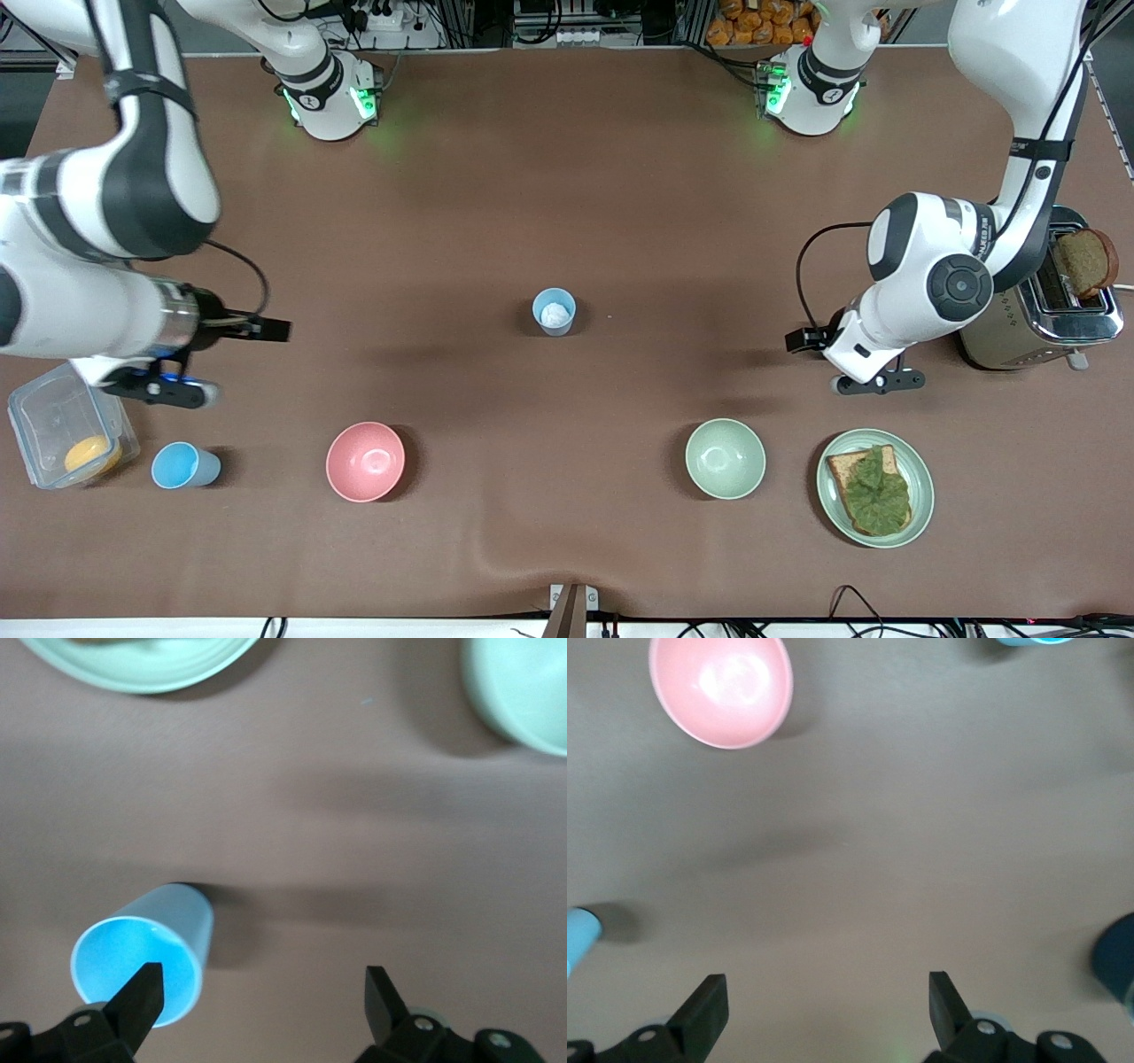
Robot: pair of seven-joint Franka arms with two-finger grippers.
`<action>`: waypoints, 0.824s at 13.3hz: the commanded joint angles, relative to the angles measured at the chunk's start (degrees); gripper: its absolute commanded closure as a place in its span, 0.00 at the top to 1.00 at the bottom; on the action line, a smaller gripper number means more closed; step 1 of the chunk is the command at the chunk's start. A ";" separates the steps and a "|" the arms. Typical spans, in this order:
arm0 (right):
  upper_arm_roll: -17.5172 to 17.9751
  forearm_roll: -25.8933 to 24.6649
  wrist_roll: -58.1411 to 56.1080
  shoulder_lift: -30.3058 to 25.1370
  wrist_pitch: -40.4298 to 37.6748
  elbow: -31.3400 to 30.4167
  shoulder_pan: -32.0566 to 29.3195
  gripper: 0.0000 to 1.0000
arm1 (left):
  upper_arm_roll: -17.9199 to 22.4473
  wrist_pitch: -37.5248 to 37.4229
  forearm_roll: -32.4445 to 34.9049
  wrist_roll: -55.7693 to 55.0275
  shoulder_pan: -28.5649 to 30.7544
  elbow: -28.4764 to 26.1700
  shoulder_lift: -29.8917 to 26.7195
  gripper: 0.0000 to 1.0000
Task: Stack blue cups with both arms
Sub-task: 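Retract the right gripper while the left gripper reaches the toaster-side cup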
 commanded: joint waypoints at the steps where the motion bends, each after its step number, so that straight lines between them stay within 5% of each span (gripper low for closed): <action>1: 0.46 -1.59 -2.06 -2.92 -2.52 -0.93 -1.54 1.00 | 1.31 2.13 -0.75 1.60 1.85 -3.14 -1.03 1.00; 11: -0.68 -4.84 -8.90 -20.15 3.71 -14.38 -5.84 1.00 | 2.11 7.40 -1.01 2.13 1.33 -3.84 3.81 1.00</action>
